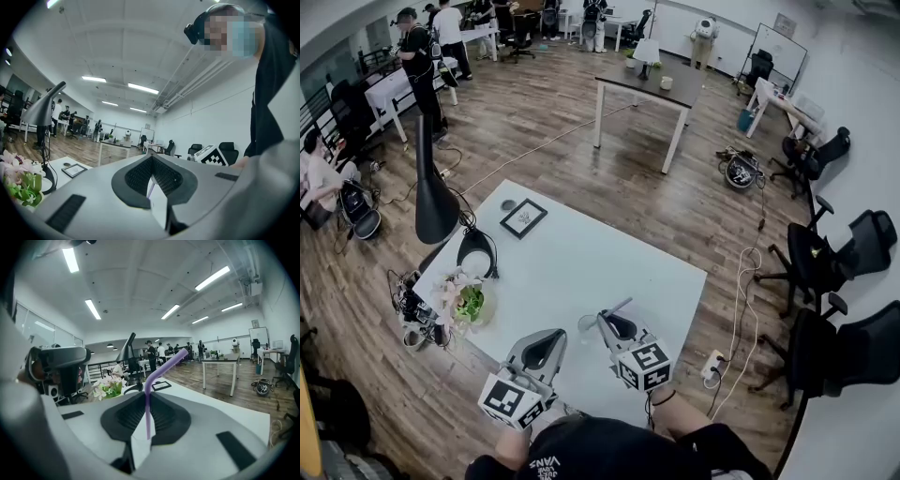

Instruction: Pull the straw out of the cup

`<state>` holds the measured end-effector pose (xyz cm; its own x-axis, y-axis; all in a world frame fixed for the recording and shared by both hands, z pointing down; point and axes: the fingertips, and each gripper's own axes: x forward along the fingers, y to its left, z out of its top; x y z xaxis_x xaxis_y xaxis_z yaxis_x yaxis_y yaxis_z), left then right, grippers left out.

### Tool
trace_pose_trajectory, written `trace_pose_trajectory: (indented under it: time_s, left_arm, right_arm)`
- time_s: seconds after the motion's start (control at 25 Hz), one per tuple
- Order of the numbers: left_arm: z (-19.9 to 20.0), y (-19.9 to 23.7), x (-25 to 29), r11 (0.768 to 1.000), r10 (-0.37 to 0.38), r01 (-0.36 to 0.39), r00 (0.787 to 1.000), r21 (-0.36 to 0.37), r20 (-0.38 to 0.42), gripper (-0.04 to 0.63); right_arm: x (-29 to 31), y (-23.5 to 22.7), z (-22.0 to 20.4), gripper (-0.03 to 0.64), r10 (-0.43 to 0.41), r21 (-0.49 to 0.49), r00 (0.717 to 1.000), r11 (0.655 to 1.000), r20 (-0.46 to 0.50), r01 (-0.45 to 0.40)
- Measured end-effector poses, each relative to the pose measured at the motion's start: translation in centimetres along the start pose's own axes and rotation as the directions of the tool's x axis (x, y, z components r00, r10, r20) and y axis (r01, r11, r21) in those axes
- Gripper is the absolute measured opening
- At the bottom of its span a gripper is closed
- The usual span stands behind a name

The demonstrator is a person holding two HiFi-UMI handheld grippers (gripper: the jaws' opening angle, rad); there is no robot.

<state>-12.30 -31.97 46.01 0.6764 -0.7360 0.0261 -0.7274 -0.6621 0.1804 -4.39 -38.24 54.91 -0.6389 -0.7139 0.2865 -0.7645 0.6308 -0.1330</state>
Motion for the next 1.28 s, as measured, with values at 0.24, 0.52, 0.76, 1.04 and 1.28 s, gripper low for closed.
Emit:
trace_pose_trajectory:
  time_s: [0.24,0.52,0.76,1.04,1.28]
  left_arm:
    - [0.2,-0.6,-0.4,1.000,-0.006,0.006,1.000,0.008,0.004,0.002]
    - [0.3,-0.9,-1.2,1.000,0.005,-0.005,1.000,0.011,0.015,0.002]
    - [0.5,-1.6,-1.8,1.000,0.004,-0.004,1.000,0.012,0.023,0.002]
    - [0.2,-2.8,-2.0,1.000,-0.007,0.007,1.000,0.010,0.027,0.002]
    - [-0.1,-3.6,-2.2,1.000,0.000,-0.001,1.000,0.007,0.023,0.002]
  right_arm:
    - [-1.5,0.8,2.4,0.043,0.006,-0.021,0.998,1.000,0.058,-0.005]
    - [-3.0,1.8,3.9,0.043,0.014,-0.035,0.996,0.999,0.092,-0.011]
    - [-4.6,2.4,4.9,0.043,0.008,-0.046,0.993,0.999,0.118,-0.002]
    - [-7.2,2.8,5.4,0.043,-0.007,-0.053,0.990,0.998,0.142,0.015]
    - [-8.8,3.0,4.9,0.043,-0.006,-0.044,0.991,0.999,0.131,0.012]
